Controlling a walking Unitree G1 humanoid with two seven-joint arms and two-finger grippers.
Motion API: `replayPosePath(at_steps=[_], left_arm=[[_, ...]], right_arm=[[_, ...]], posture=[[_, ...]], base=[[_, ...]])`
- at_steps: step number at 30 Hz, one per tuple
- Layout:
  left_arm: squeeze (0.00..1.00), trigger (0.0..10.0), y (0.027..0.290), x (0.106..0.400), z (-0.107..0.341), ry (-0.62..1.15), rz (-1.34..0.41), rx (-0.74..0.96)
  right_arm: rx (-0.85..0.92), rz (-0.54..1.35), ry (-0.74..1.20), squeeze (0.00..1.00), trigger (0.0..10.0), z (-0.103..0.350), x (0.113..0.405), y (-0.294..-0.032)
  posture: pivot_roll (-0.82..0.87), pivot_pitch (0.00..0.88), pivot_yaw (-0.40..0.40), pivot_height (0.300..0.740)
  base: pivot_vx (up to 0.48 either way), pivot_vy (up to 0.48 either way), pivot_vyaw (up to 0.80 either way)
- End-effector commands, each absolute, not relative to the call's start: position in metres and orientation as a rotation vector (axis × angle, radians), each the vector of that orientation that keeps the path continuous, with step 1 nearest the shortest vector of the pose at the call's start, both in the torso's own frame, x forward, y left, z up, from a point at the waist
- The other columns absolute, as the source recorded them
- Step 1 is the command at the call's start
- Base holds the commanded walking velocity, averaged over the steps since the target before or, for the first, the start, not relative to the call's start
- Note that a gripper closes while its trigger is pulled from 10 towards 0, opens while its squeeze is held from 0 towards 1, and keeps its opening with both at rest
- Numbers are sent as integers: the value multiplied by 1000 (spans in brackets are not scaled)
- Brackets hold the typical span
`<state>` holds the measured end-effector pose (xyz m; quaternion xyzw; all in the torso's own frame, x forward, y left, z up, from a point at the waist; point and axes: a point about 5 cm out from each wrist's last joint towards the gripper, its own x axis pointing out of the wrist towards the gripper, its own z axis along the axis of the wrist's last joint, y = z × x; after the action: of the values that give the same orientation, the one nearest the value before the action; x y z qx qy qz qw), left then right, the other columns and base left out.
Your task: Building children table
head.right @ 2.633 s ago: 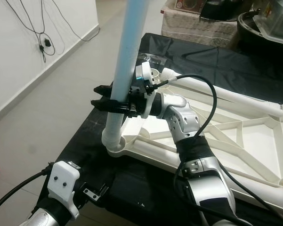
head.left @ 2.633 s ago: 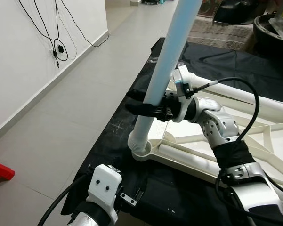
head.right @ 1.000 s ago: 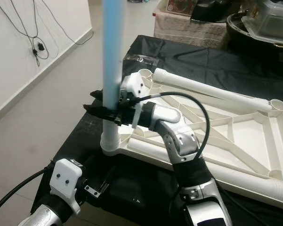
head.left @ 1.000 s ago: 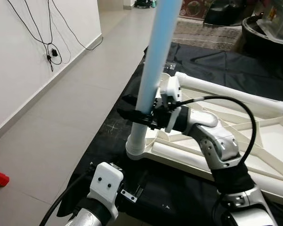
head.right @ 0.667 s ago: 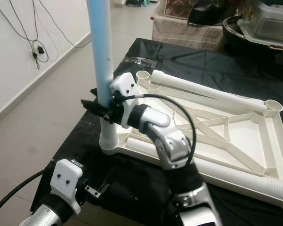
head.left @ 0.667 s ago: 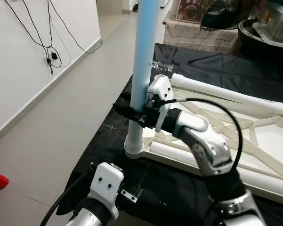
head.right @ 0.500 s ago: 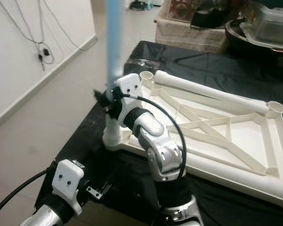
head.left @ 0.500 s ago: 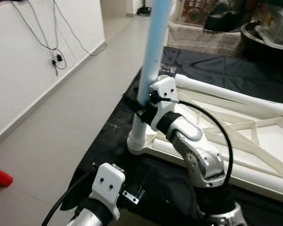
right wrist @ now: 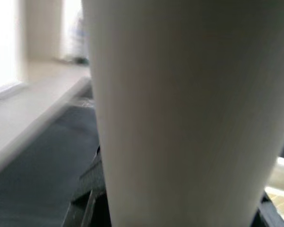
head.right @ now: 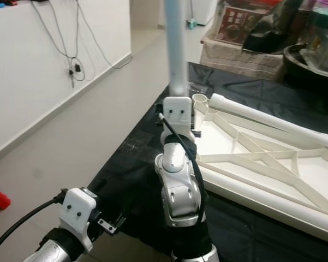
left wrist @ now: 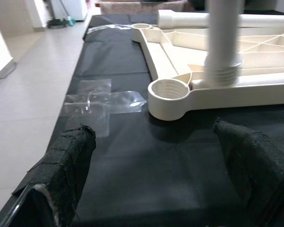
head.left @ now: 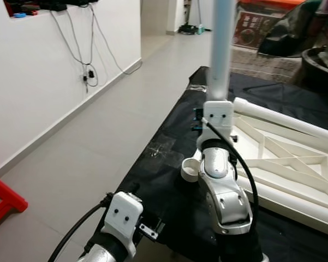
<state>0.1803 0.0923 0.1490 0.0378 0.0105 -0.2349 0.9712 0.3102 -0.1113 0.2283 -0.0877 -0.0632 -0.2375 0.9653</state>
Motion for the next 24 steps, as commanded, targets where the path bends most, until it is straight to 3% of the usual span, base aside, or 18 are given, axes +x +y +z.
replayPosePath(at_steps=[1, 7, 12, 16, 21, 22, 24], left_arm=[[0, 10000, 92, 180, 146, 31, -478, 80], [0, 10000, 92, 180, 146, 32, -476, 82], [0, 10000, 93, 182, 145, 31, -473, 85], [0, 10000, 95, 186, 145, 31, -452, 90], [0, 10000, 103, 201, 151, 19, -386, 96], [1000, 10000, 105, 206, 154, 8, -385, 84], [1000, 10000, 107, 209, 156, 0, -387, 73]], right_arm=[[-36, -497, 33, 0, 10000, 208, 305, -87], [81, -461, 98, 0, 10000, 206, 309, -78], [263, -21, -306, 0, 10000, 268, 327, -73], [297, 41, -408, 0, 10000, 292, 331, -84], [371, 322, -447, 0, 10000, 310, 329, -83], [392, 417, -419, 0, 10000, 307, 326, -79], [408, 484, -405, 0, 10000, 304, 324, -76]], posture=[[92, 119, -56, 740], [94, 127, -53, 740], [95, 124, -55, 740], [91, 116, -52, 740], [89, 104, -52, 740], [89, 98, -51, 740], [88, 97, -51, 740]], base=[[0, 0, 0], [0, 0, 0], [0, 0, 0], [0, 0, 0], [0, 0, 0], [0, 0, 0], [0, 0, 0]])
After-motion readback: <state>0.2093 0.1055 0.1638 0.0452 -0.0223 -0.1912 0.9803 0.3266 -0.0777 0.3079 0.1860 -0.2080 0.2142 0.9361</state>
